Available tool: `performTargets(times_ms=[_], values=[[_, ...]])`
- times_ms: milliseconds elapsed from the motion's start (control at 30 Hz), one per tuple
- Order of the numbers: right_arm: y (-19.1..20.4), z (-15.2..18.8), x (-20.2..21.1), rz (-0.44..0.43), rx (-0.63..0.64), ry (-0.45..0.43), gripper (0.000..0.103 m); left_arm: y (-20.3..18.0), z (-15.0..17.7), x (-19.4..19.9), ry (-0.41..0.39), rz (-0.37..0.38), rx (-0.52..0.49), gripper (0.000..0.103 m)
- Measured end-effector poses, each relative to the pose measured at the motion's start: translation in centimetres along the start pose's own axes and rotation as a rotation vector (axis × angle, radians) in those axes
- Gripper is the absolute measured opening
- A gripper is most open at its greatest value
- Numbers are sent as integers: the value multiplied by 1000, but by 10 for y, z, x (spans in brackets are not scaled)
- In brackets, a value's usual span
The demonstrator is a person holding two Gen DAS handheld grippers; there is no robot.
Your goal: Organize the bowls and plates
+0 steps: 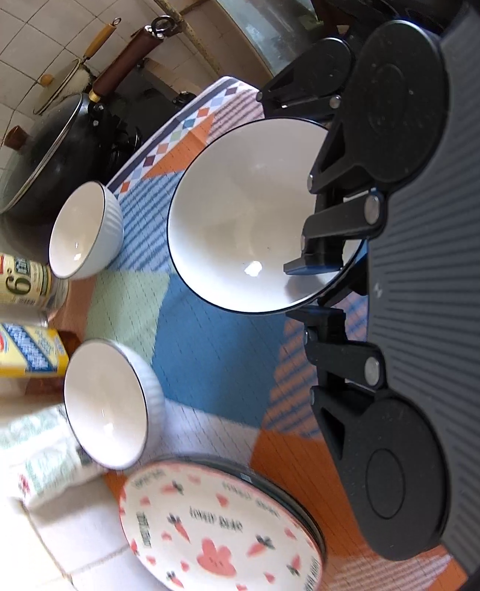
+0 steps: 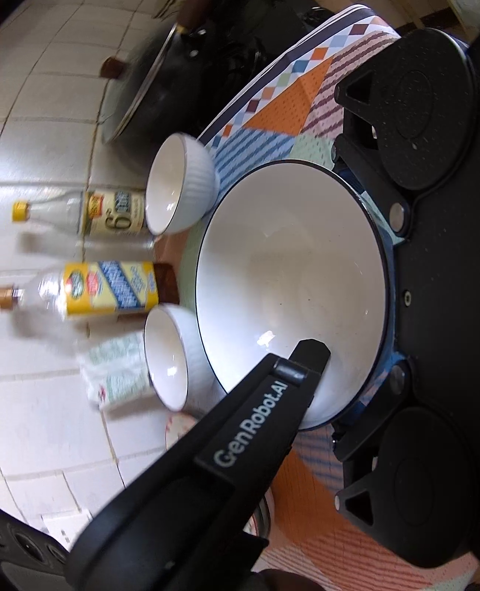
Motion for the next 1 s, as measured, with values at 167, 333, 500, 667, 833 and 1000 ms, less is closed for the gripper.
performTargets(times_ms=[167,333,500,667,833,1000], values=[[27,4,6,-51,31,8,101,22,18,18,13,-18,59,15],[56,10,11,-118,82,4,101,41,39,37,13,-64,90,16],[85,15,13,-176,131,10,101,62,59,51,25,-69,152,16],[110,23,11,-233,186,30,102,80,82,59,38,-95,214,16],[131,38,7,-289,218,51,101,95,104,59,57,-98,260,16],[145,52,6,-301,259,32,101,107,115,57,25,-97,286,17]])
Point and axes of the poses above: each gripper's, at about its wrist camera, not at the fingertips, and x roughly against the way its jaws point, y to its left, z to its underside, the point moved 9 cm from there along -x, roughly the way its jaws point, and after that the axes turned 11 degrees about -x, right-handed, at the moved point
